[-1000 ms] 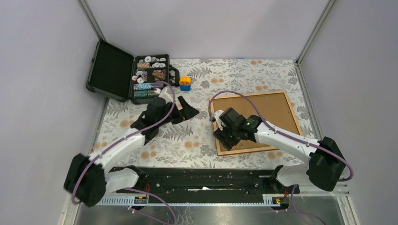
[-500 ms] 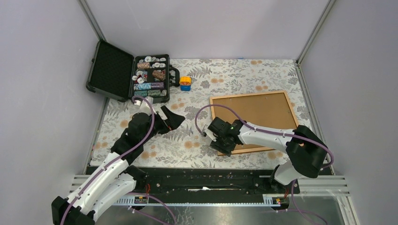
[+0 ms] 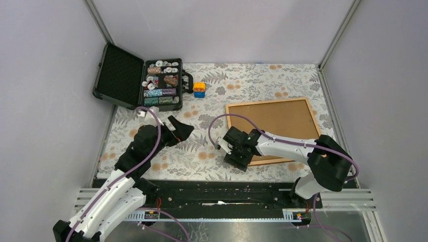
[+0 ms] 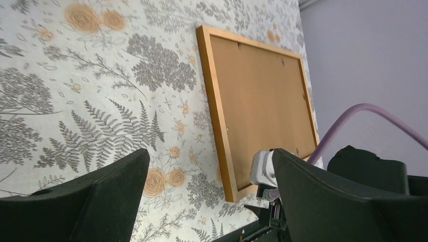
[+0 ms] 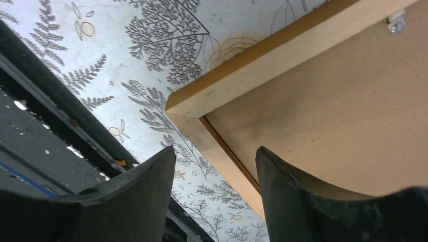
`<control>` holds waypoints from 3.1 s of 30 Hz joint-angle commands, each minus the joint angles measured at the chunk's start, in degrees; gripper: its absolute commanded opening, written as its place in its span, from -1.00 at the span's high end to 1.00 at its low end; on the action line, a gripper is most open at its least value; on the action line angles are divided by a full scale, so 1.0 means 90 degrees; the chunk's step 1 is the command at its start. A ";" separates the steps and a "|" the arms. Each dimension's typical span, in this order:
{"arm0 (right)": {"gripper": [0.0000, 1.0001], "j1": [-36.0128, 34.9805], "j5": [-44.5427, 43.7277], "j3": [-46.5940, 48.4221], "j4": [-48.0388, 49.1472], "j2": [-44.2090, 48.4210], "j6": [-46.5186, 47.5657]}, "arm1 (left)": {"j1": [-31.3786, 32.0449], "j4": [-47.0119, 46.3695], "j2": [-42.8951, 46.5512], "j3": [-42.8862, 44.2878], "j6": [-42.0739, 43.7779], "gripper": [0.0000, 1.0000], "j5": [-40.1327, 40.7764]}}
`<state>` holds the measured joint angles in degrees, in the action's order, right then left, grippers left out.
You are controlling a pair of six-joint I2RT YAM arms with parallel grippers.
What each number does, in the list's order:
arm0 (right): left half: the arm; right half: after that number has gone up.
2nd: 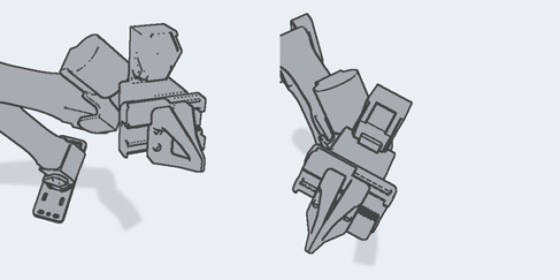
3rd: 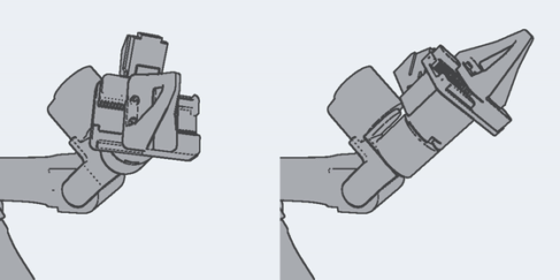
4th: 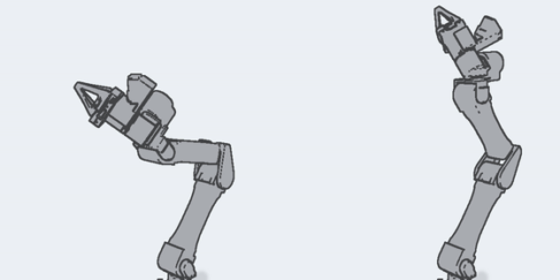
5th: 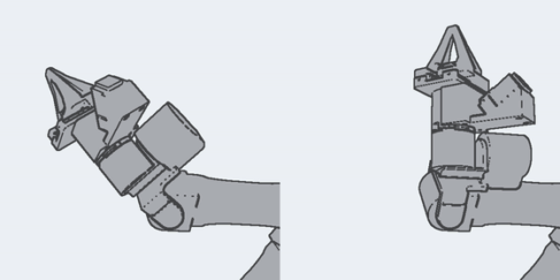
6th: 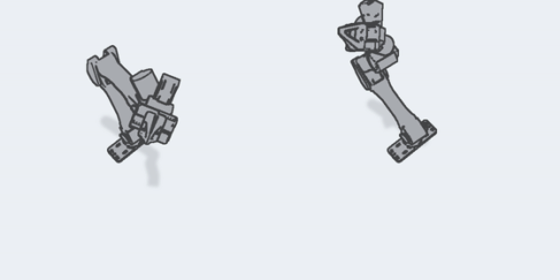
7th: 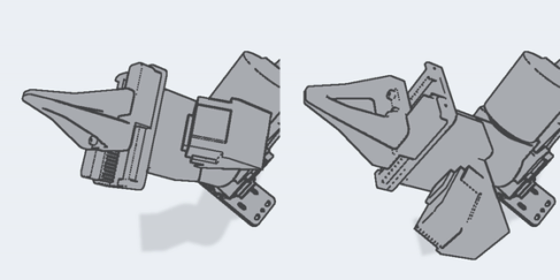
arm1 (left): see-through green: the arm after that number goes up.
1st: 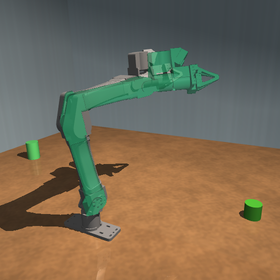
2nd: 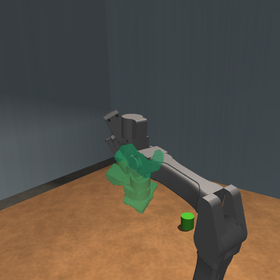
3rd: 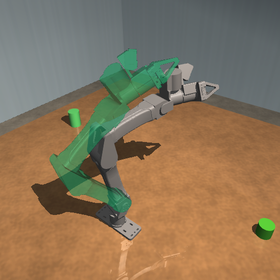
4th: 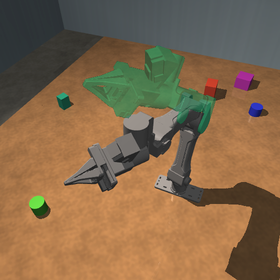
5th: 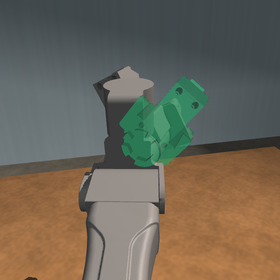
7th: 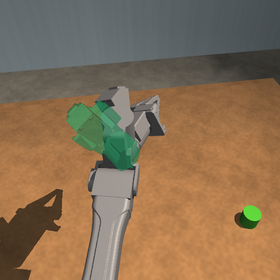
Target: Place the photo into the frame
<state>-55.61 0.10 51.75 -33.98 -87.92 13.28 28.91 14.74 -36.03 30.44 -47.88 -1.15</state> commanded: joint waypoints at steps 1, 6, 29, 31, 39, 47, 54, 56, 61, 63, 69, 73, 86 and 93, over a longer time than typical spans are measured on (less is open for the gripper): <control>-0.35 -0.0087 0.0390 0.0078 -0.0105 0.0133 0.0053 | -0.0028 0.0118 0.0543 0.0048 -0.0012 -0.93 0.0777; -0.29 -0.0145 -0.0150 0.0041 0.0004 -0.0040 -0.0037 | -0.0029 0.0323 0.0884 0.0121 -0.0035 -0.93 0.1137; 0.78 -0.0141 -0.1619 0.2193 0.1313 -0.2730 -0.1428 | -0.0028 0.0566 0.0902 0.0478 0.0072 -0.93 0.1499; 0.65 -0.0090 -0.1803 0.2610 0.1296 -0.2984 -0.1674 | -0.0028 0.0595 0.0908 0.0468 0.0092 -0.93 0.1504; -0.57 0.0120 -0.2287 0.3601 0.0736 -0.2680 -0.2121 | -0.0028 0.0536 0.0791 0.0326 0.0105 -0.94 0.1443; -0.86 0.0434 -0.2153 0.1935 -0.0032 -0.0725 -0.3377 | -0.0029 0.0092 -0.0083 0.0234 -0.0105 -0.96 0.0512; -0.80 0.0622 -0.1249 0.0557 -0.0635 0.0271 -0.4498 | -0.0026 -0.0831 -0.1110 -0.0003 -0.0543 -0.96 -0.0702; -0.73 0.0615 -0.1055 0.0279 -0.0580 0.0416 -0.4491 | -0.0019 -0.1121 -0.1449 -0.0076 -0.0719 -0.96 -0.1039; -0.53 0.0608 -0.1308 0.0095 -0.0380 0.0226 -0.4283 | 0.0067 -0.1615 -0.1814 -0.0264 -0.1005 -0.96 -0.1346; -0.38 0.0611 -0.1514 0.0083 -0.0158 0.0094 -0.4194 | 0.0135 -0.1619 -0.1866 -0.0240 -0.1005 -0.96 -0.1330; 0.05 0.0606 -0.1942 -0.0014 0.0836 -0.0335 -0.4174 | 0.0244 -0.1614 -0.1904 -0.0325 -0.0973 -0.96 -0.1272; 0.52 0.0605 -0.2112 0.0311 0.1460 -0.0878 -0.4163 | 0.0245 -0.1619 -0.1947 -0.0331 -0.0922 -0.96 -0.1136; 1.00 0.0895 -0.2305 0.1865 0.1464 -0.2058 -0.4617 | 0.0245 -0.1315 -0.2121 0.0039 -0.0478 -0.97 -0.0758; 0.68 0.0898 -0.1542 0.1657 0.1799 -0.1875 -0.4808 | 0.0244 -0.1963 -0.2940 0.0254 -0.0624 -0.97 -0.1057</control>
<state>-47.92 -17.23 66.59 -19.25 -106.83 -28.99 30.96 2.76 -59.20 29.39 -53.58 -9.74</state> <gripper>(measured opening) 0.056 0.984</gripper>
